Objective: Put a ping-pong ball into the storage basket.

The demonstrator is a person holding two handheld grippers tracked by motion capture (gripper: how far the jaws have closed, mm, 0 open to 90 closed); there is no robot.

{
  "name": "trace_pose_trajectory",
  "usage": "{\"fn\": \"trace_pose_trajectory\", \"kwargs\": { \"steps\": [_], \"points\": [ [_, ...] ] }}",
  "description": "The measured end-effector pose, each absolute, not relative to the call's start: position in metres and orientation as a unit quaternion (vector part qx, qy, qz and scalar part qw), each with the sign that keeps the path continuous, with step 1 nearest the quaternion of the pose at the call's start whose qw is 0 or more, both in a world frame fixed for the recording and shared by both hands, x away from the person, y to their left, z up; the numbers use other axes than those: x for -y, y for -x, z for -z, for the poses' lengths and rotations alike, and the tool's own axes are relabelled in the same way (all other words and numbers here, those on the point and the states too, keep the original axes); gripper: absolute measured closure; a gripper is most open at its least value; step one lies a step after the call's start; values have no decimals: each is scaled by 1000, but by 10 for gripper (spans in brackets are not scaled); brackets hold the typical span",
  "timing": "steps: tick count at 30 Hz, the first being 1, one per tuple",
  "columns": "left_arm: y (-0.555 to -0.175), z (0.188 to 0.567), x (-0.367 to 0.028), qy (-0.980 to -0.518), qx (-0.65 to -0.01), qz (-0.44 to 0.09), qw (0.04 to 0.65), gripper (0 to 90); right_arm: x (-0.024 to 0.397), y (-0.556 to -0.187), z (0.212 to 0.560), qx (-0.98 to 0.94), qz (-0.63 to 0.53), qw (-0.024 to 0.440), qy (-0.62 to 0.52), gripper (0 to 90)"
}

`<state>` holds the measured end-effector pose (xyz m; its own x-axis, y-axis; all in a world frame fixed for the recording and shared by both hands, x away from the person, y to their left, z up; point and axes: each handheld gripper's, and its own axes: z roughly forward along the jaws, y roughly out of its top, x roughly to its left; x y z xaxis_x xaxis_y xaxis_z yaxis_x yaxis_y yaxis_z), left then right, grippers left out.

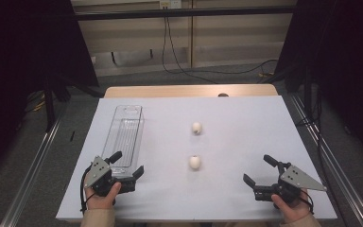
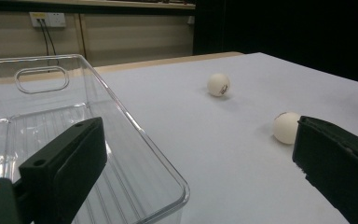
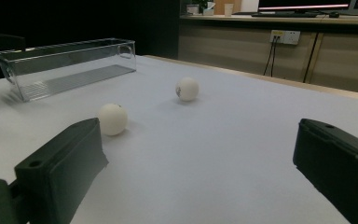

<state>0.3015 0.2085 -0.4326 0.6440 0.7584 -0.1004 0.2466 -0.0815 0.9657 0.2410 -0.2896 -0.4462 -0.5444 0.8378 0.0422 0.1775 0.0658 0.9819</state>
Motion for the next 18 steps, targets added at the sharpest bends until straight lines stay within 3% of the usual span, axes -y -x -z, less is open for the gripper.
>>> {"fn": "trace_pose_trajectory", "kwargs": {
  "steps": [18],
  "points": [
    [-303, 432, -205, -704, -352, -211, 580, 26, 289, -240, 446, -671, -571, 287, -375, 9]
  ]
}}
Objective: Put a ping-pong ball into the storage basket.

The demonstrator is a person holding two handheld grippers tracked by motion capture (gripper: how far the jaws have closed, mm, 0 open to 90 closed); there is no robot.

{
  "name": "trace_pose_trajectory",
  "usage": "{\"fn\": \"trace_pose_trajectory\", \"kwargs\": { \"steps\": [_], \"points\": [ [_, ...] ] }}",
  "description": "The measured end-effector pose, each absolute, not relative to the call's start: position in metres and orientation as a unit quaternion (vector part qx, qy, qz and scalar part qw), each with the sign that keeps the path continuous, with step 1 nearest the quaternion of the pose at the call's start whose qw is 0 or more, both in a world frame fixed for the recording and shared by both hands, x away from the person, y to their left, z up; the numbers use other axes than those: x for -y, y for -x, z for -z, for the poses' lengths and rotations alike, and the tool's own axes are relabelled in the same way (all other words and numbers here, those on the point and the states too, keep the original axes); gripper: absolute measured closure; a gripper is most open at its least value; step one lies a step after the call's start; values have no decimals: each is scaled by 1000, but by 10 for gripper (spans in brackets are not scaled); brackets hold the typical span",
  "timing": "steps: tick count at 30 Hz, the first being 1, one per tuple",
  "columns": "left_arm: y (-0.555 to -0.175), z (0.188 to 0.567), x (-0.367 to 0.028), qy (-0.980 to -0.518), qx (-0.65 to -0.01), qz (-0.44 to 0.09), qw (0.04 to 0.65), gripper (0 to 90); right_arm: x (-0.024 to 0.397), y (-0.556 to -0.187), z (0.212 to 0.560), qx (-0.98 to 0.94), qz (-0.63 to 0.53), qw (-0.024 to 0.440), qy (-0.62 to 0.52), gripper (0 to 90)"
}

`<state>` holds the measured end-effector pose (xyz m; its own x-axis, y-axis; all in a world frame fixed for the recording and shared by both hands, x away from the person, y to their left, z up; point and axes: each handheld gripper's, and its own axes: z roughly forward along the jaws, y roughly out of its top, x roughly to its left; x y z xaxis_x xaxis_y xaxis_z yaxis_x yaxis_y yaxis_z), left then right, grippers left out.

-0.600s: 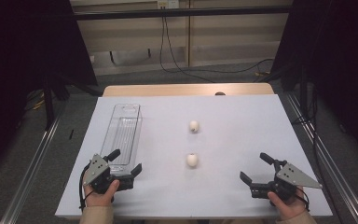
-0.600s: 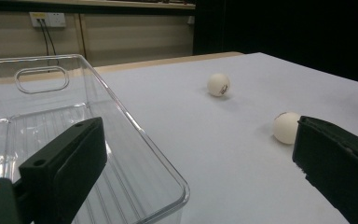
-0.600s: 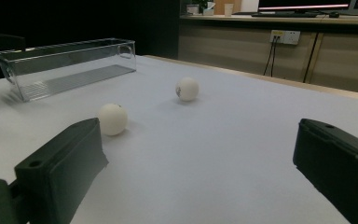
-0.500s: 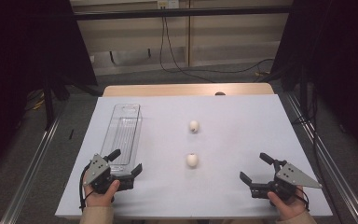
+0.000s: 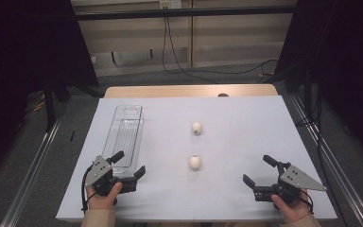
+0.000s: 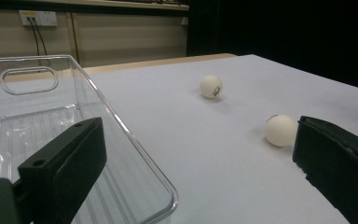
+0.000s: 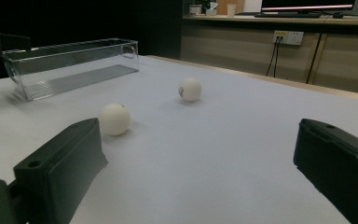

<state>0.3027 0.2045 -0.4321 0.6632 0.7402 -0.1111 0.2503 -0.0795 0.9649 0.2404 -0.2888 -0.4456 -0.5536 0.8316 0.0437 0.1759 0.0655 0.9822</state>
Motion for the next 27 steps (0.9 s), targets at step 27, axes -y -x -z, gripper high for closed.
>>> {"fn": "trace_pose_trajectory", "kwargs": {
  "steps": [27],
  "points": [
    [-309, 430, -184, -714, -334, -189, 585, 22, 287, -240, 445, -673, -574, 285, -369, 12]
  ]
}}
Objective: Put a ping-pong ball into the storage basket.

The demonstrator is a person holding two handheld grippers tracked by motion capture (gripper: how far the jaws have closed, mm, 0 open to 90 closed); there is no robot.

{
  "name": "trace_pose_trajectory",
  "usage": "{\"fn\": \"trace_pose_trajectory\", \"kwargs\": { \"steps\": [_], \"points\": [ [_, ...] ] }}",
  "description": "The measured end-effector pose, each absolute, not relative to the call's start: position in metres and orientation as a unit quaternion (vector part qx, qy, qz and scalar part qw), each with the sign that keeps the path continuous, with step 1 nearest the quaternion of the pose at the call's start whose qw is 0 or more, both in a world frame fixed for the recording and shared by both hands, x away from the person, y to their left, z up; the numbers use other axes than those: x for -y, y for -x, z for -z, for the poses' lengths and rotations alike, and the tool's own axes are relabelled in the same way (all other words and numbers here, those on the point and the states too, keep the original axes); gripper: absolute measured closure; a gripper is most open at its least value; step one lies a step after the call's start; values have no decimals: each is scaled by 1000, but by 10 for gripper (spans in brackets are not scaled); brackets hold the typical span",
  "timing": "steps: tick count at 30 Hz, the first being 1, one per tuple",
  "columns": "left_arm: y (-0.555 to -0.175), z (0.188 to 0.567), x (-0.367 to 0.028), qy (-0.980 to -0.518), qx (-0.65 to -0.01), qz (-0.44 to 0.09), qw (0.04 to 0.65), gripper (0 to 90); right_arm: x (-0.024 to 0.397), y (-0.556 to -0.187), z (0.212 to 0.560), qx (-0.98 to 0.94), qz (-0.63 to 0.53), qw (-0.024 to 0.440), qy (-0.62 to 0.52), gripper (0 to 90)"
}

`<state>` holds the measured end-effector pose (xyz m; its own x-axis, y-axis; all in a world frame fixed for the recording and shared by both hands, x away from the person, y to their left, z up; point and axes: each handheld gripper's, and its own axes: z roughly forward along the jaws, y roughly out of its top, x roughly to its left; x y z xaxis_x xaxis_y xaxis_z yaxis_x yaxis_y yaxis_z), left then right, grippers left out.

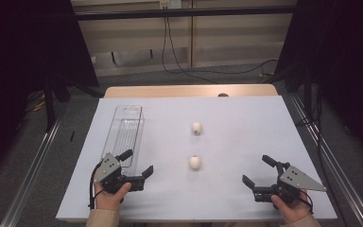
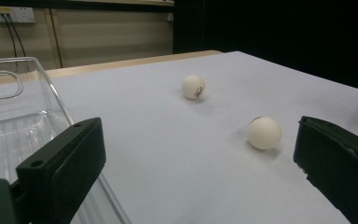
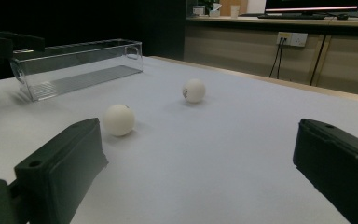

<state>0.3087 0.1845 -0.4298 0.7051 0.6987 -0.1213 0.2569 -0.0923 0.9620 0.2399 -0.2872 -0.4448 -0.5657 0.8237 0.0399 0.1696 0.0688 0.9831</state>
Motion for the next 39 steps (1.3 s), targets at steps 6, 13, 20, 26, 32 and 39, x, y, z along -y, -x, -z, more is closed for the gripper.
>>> {"fn": "trace_pose_trajectory", "kwargs": {
  "steps": [6, 13, 20, 26, 32, 39],
  "points": [
    [-311, 428, -180, -715, -330, -186, 588, 22, 287, -240, 445, -674, -574, 285, -369, 12],
    [-311, 426, -173, -714, -331, -173, 592, 22, 287, -240, 445, -675, -574, 284, -367, 13],
    [-313, 425, -163, -720, -325, -157, 593, 23, 287, -240, 445, -675, -575, 282, -367, 14],
    [-314, 425, -159, -723, -325, -154, 590, 24, 287, -240, 444, -675, -575, 282, -367, 15],
    [-315, 425, -152, -731, -315, -147, 587, 24, 287, -240, 444, -676, -575, 282, -366, 15],
    [-316, 426, -146, -736, -311, -138, 585, 24, 287, -240, 444, -676, -575, 281, -366, 16]
  ]
}}
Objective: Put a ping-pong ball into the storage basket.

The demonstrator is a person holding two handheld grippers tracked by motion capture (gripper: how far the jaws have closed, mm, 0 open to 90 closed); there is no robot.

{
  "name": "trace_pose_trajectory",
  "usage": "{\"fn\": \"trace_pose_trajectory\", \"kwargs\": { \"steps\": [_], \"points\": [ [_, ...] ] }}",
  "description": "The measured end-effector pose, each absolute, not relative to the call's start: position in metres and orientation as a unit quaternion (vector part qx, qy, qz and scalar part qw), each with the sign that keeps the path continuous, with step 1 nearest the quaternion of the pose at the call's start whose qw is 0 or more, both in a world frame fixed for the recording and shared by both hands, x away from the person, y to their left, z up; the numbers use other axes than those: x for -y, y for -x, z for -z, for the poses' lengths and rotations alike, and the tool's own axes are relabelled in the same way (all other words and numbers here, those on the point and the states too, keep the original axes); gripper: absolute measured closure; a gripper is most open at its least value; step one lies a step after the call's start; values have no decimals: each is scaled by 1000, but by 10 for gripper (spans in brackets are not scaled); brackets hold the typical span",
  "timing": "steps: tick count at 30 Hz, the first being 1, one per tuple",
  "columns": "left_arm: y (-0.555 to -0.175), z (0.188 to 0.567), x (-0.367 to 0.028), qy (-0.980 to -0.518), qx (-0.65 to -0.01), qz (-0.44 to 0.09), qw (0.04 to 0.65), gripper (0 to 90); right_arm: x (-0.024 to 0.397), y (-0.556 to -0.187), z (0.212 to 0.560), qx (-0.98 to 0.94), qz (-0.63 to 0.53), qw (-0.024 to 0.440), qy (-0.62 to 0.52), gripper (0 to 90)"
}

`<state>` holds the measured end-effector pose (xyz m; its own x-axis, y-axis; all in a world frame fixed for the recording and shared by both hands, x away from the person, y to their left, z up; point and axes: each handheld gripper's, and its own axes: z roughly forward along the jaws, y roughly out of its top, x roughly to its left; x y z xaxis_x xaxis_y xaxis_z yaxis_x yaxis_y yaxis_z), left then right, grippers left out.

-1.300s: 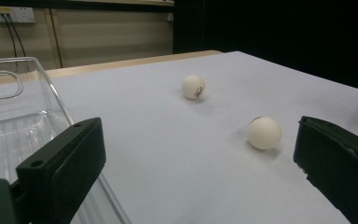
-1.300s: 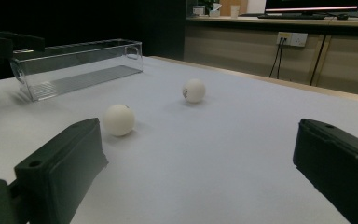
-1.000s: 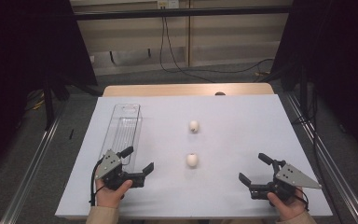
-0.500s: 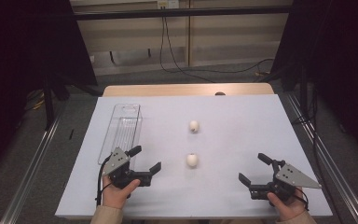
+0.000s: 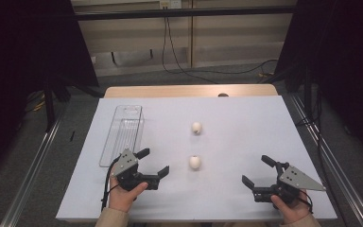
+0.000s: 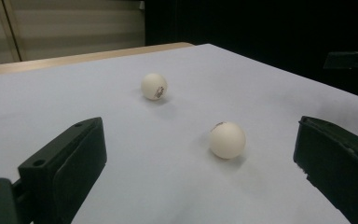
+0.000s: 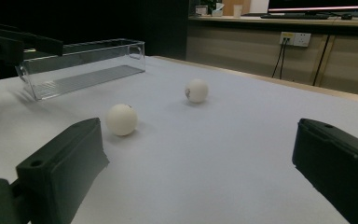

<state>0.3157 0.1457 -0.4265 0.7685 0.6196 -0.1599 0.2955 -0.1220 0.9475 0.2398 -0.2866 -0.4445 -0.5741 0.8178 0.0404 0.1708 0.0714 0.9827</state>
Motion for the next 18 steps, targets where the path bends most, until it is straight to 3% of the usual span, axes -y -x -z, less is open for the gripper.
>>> {"fn": "trace_pose_trajectory", "kwargs": {
  "steps": [18],
  "points": [
    [-317, 427, -134, -749, -296, -131, 578, 26, 287, -240, 444, -674, -576, 283, -366, 18]
  ]
}}
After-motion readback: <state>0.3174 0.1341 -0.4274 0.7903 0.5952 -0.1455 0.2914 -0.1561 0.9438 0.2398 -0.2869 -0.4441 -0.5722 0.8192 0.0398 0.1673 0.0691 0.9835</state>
